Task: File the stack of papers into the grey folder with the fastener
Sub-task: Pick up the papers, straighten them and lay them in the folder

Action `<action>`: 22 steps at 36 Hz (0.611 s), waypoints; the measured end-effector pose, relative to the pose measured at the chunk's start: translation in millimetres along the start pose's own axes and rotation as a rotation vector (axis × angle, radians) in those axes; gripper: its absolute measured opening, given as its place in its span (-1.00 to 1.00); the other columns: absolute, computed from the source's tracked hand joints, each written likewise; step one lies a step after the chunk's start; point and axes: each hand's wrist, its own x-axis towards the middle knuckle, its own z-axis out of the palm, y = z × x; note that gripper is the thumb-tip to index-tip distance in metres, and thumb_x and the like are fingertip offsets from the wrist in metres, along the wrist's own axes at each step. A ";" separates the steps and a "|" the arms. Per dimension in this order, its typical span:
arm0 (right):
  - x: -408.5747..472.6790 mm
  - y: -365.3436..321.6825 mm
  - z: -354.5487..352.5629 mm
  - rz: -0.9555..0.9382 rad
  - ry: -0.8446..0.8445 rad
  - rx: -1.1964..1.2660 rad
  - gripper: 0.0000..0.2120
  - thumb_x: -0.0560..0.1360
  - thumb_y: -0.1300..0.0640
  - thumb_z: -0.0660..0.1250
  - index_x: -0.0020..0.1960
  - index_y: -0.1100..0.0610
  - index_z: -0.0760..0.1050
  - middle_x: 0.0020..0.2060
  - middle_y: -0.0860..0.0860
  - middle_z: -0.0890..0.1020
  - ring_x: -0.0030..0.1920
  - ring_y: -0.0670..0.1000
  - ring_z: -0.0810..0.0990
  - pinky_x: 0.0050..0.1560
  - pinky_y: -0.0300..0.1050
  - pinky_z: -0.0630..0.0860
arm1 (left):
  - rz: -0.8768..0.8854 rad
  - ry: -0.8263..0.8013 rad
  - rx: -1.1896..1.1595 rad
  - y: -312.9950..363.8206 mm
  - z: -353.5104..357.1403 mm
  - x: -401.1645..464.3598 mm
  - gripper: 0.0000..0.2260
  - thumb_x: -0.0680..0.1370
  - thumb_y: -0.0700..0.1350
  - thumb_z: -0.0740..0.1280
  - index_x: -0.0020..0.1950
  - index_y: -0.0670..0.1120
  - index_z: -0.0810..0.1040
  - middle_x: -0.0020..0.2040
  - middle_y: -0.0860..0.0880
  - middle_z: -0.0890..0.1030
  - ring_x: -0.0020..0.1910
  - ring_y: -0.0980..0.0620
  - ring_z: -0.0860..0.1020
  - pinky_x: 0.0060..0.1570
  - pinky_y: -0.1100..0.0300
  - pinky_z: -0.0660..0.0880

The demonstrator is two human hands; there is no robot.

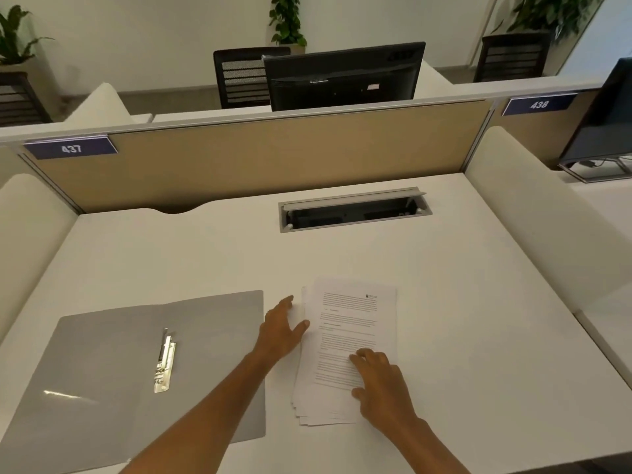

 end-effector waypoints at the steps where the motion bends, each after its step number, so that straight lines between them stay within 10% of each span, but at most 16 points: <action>1: 0.4 -0.2 -0.3 -0.001 0.000 0.000 -0.38 0.58 0.01 0.40 0.58 -0.05 0.26 0.56 -0.12 0.29 0.50 -0.02 0.32 0.49 -0.11 0.31 | -0.002 0.000 -0.014 4.3 0.7 4.6 -0.30 0.59 0.05 0.45 0.63 -0.09 0.21 0.51 -0.08 0.45 0.49 -0.13 0.41 0.49 -0.14 0.37; 22: 4.4 0.7 9.6 0.001 0.041 -0.008 -0.40 0.40 0.04 0.57 0.39 -0.07 0.47 0.38 -0.11 0.52 0.24 0.01 0.55 0.22 -0.09 0.54 | -0.183 0.078 -0.401 47.5 6.9 53.7 -0.13 0.53 -0.07 0.54 0.67 -0.10 0.06 0.37 -0.17 0.51 0.38 -0.18 0.49 0.46 -0.14 0.43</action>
